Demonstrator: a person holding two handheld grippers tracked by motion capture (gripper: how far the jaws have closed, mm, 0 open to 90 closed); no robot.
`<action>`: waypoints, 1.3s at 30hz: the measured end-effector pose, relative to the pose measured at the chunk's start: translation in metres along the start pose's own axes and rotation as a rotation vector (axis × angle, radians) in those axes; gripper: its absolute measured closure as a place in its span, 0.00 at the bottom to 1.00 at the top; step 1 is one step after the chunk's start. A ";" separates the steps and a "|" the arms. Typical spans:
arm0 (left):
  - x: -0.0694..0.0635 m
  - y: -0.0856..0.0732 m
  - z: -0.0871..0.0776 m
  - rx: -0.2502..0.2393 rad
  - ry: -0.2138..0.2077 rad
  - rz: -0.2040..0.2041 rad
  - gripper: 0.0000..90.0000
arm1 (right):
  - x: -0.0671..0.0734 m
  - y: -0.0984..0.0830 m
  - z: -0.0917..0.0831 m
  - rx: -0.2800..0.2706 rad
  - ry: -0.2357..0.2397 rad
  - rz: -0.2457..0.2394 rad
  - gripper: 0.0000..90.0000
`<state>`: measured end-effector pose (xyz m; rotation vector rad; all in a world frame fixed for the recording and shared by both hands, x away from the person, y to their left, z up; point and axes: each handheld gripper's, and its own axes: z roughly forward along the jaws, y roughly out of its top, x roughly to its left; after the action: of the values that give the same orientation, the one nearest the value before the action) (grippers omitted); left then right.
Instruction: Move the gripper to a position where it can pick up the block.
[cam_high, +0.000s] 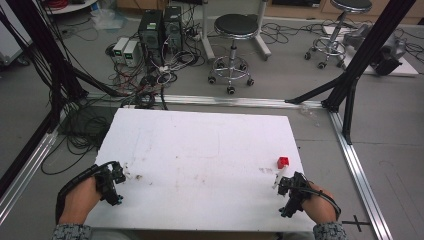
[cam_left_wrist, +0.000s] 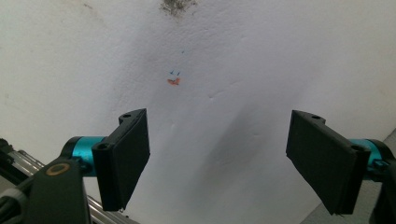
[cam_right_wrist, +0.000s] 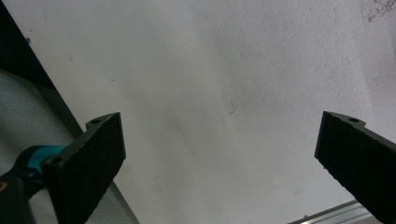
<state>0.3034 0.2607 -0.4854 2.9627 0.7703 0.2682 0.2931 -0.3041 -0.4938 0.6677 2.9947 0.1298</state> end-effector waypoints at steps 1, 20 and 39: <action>0.000 0.000 0.000 0.000 0.000 0.001 0.24 | 0.000 0.000 0.000 0.000 0.000 0.000 0.01; -0.002 0.003 -0.004 -0.022 -0.009 0.000 0.24 | -0.001 -0.001 -0.005 0.001 -0.023 -0.048 0.01; -0.001 0.003 -0.007 -0.036 -0.010 -0.006 0.24 | -0.019 -0.007 -0.001 0.063 0.010 -0.224 0.01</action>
<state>0.3025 0.2582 -0.4781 2.9255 0.7652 0.2635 0.3068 -0.3184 -0.4924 0.3327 3.0669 0.0265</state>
